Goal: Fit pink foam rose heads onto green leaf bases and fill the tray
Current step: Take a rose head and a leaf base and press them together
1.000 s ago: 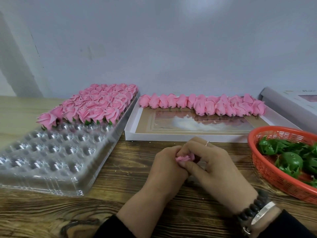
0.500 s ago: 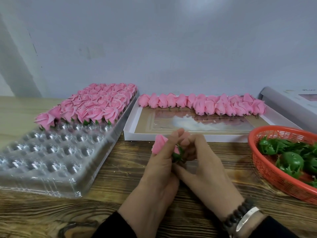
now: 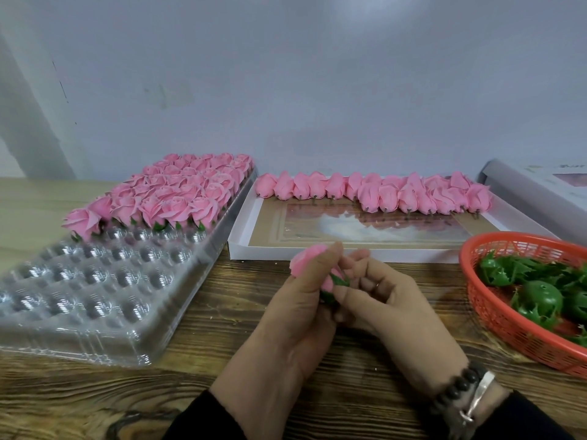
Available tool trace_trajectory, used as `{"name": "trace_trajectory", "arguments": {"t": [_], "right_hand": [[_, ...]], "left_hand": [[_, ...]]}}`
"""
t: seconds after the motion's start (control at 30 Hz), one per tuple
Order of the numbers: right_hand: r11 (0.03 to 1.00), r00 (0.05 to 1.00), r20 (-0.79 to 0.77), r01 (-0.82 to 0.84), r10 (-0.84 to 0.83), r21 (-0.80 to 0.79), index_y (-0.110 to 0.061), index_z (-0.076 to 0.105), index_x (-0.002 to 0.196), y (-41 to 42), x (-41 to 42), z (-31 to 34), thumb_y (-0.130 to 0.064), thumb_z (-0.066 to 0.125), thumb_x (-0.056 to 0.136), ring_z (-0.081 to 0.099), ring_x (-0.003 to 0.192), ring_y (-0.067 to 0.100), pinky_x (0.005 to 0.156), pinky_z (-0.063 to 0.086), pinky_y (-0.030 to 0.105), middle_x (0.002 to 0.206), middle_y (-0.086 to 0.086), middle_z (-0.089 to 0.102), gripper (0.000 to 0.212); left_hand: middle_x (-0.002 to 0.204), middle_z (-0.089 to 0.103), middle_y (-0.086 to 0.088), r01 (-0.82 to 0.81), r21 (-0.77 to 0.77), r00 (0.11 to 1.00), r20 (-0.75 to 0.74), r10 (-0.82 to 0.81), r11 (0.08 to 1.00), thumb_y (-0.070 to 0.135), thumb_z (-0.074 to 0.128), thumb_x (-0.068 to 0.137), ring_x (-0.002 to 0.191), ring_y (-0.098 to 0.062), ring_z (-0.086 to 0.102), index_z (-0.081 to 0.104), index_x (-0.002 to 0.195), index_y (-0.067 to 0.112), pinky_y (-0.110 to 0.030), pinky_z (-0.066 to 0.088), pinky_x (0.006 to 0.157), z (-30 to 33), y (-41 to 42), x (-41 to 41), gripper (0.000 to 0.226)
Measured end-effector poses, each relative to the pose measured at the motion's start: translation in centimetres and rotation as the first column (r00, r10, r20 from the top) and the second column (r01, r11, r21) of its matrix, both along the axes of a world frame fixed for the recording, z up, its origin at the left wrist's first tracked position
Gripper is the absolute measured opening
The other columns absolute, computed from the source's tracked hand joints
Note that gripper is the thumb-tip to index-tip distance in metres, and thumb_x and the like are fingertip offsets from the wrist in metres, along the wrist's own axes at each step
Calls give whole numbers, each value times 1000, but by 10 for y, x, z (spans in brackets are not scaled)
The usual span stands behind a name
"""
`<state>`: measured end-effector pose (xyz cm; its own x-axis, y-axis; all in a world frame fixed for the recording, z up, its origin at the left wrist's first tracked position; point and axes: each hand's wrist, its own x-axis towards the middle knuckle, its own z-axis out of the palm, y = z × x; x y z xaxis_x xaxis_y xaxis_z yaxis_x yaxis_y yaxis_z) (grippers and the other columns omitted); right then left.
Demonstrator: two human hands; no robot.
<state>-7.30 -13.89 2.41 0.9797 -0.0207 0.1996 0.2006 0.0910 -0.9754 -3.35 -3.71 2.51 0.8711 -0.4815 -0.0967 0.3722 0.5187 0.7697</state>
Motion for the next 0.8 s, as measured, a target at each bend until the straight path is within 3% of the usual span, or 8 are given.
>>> {"name": "trace_trajectory", "arguments": {"t": [0.07,0.2,0.37,0.43,0.53,0.63,0.7,0.8], "right_hand": [[996,998,5,55,-55,-65,-5,62,89,3,0,-1,-4,69,76,55,67,14,65,49,26,72,5,63,15],[949,978,76,207,-195,-236,-21,54,86,6,2,-5,-20,76,60,56,65,6,60,46,16,77,-4,61,35],[857,948,185,315,-261,-407,-29,51,80,10,0,-7,-18,75,62,58,66,5,61,44,10,79,-12,64,32],[876,948,173,313,-266,-368,-27,55,78,11,0,-6,-16,73,63,56,60,3,57,42,9,70,-12,62,25],[983,988,41,152,-149,-103,-15,60,76,5,2,-2,-3,75,66,52,56,4,55,44,14,57,-8,58,22],[993,998,-64,5,3,116,-8,64,76,0,-1,2,-18,76,53,56,60,8,58,49,16,63,1,62,29],[990,996,-80,-24,36,142,-8,66,77,-1,-2,2,-20,73,53,59,61,9,59,50,17,66,4,65,28],[999,999,-28,31,-32,-17,-9,68,83,0,-2,1,-5,73,69,59,66,7,62,48,14,71,1,67,15]], "left_hand": [[87,73,-9,-67,-17,998,6,67,998,35,61,70,78,-23,69,70,53,15,-43,48,88,0,-1,0,28],[81,71,-13,-171,-72,982,-89,164,983,35,65,67,70,-25,69,66,55,10,-41,59,67,0,-2,-1,28],[65,63,-9,-154,-49,987,-42,152,987,38,65,68,59,-20,61,66,53,14,-31,56,64,-1,-4,-5,28],[67,62,-9,-125,-28,992,-1,125,992,37,65,66,63,-21,61,67,54,14,-31,55,66,-2,-4,-5,26],[80,65,-17,-64,-19,997,36,65,998,30,70,63,75,-27,64,72,65,10,-35,55,75,-2,-2,-3,21],[87,65,-19,-23,53,997,69,19,998,27,73,64,82,-28,64,74,81,3,-34,54,73,-1,2,-1,30],[87,63,-19,-56,135,992,118,40,989,28,75,68,81,-28,59,73,86,4,-31,48,67,1,2,-1,30],[77,63,-18,-165,200,970,213,121,966,20,71,75,74,-28,61,70,84,0,-32,49,64,1,3,-1,22]]}}
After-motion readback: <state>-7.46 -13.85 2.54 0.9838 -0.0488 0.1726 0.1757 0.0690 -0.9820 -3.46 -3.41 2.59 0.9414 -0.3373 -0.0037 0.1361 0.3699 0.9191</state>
